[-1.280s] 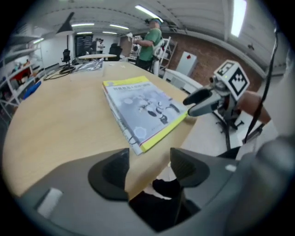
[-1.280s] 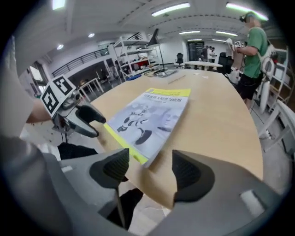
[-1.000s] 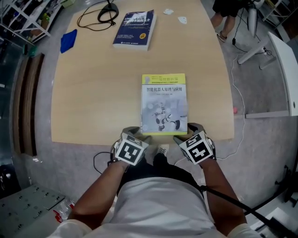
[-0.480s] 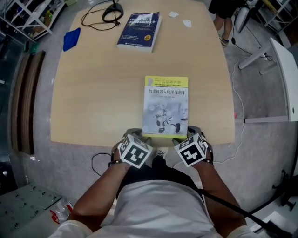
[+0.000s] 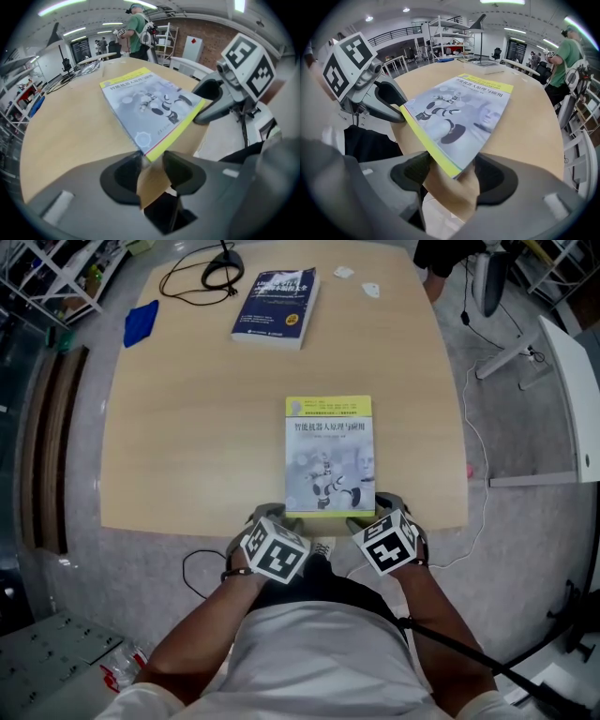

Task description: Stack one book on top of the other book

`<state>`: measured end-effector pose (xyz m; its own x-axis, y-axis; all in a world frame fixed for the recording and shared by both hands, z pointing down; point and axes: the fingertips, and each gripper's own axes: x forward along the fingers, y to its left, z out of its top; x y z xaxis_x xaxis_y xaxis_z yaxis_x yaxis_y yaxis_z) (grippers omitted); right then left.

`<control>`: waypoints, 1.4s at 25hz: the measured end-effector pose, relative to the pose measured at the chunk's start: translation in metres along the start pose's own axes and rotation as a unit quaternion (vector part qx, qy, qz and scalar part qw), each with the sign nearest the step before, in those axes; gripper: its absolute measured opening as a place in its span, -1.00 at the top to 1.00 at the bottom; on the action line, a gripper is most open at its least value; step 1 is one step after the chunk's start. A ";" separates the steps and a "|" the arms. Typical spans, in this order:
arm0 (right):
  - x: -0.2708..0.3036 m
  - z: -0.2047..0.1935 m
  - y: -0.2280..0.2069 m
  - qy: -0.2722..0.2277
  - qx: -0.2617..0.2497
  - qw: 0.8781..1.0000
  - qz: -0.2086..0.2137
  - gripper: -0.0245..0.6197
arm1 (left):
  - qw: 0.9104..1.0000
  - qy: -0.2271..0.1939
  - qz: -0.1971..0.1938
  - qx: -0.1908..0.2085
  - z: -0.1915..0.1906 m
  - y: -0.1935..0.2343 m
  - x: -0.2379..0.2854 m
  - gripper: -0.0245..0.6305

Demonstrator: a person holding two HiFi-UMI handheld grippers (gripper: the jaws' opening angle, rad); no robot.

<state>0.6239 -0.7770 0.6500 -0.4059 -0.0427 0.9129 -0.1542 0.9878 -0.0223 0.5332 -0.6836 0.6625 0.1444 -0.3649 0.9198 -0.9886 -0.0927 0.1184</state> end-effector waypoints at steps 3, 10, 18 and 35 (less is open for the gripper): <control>0.000 0.001 0.000 -0.001 -0.009 1.000 -0.001 0.01 | 1.000 -0.003 0.007 0.002 -0.001 0.001 0.000 0.42; 0.005 -0.001 0.000 0.011 -0.005 1.000 -0.001 0.02 | 1.000 0.010 0.006 -0.016 -0.007 0.000 0.008 0.42; 0.007 -0.002 -0.002 -0.011 -0.009 1.000 0.020 0.00 | 1.000 0.004 0.001 -0.021 -0.003 0.003 0.011 0.38; -0.155 0.019 0.067 -0.338 0.260 0.898 0.111 0.92 | 0.961 -0.227 -0.083 -0.132 -0.010 -0.043 -0.158 0.91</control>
<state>0.6593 -0.7075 0.4992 -0.9055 -0.1075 0.4106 -0.3295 0.7877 -0.5205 0.5528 -0.6130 0.5153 0.2449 -0.7383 0.6285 -0.9178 0.0324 0.3956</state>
